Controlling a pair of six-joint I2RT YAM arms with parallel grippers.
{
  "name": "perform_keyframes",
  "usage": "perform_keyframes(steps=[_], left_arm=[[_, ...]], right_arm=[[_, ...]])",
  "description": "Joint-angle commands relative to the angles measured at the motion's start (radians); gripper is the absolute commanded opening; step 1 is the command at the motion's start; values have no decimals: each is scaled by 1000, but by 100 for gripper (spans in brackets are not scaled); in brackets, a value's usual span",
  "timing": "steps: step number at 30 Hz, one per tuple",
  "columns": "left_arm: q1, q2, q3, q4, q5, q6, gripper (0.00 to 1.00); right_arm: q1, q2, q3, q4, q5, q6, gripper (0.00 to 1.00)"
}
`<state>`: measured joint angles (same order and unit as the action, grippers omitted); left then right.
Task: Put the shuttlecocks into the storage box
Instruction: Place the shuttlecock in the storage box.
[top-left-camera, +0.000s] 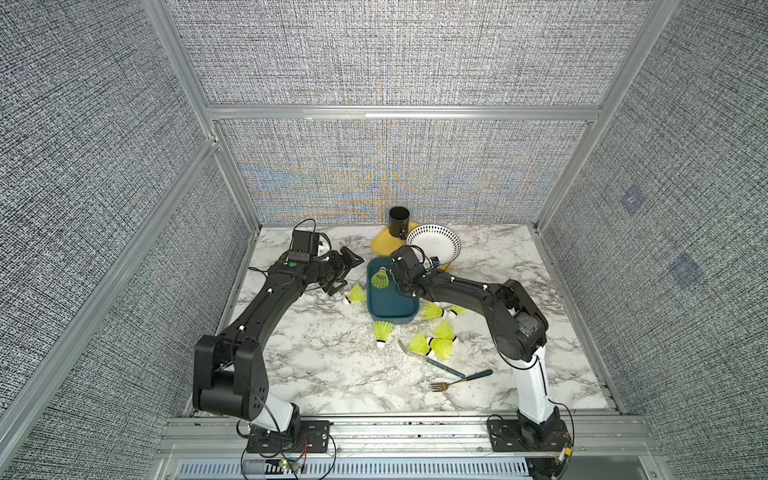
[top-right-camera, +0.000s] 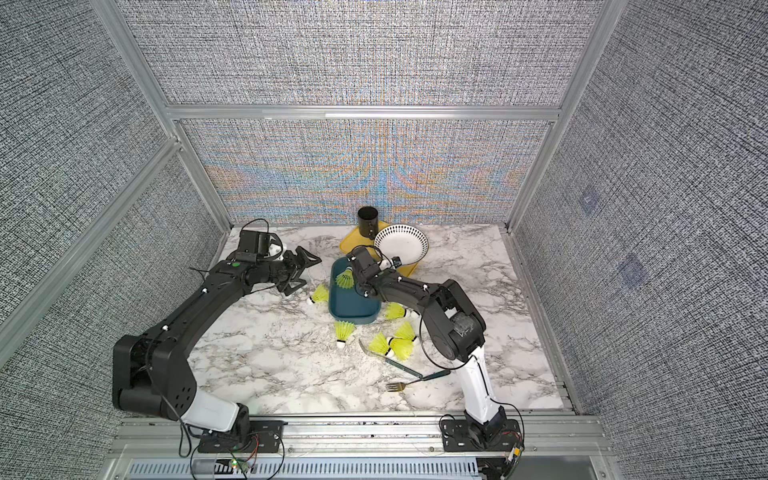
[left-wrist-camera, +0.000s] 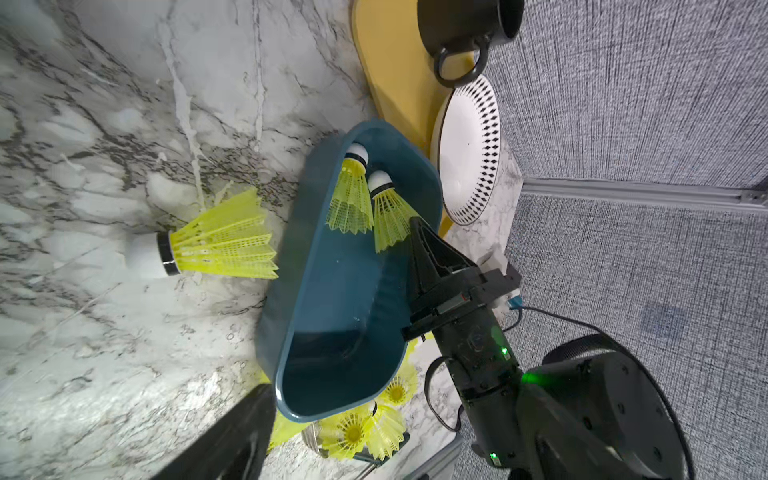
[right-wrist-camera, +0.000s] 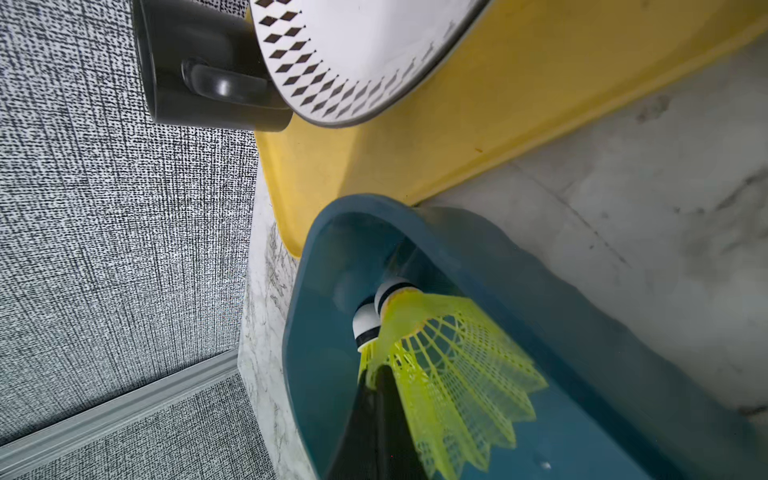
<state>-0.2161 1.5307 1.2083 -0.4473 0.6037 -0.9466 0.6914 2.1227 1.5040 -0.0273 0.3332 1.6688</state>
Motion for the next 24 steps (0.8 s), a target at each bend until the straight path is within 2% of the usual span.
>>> perform_keyframes(steps=[1, 7, 8, 10, 13, 15, 24], left_arm=[[1, 7, 27, -28, 73, 41, 94], [1, -1, 8, -33, 76, 52, 94], [1, -4, 2, -32, 77, 52, 94], [1, -12, -11, -31, 77, 56, 94], [1, -22, -25, -30, 73, 57, 94], [0, -24, -30, -30, 71, 57, 94], [-6, -26, -35, -38, 57, 63, 94]], right_arm=[[-6, 9, -5, 35, -8, 20, 0], [-14, 39, 9, 92, -34, 11, 0], [-15, 41, 14, 95, -39, 6, 3], [-16, 42, 18, 104, -47, -6, 24], [-12, 27, 1, 131, -60, -13, 44], [-8, 17, -4, 126, -67, -12, 51], [-6, -35, 6, 35, -87, -9, 67]])
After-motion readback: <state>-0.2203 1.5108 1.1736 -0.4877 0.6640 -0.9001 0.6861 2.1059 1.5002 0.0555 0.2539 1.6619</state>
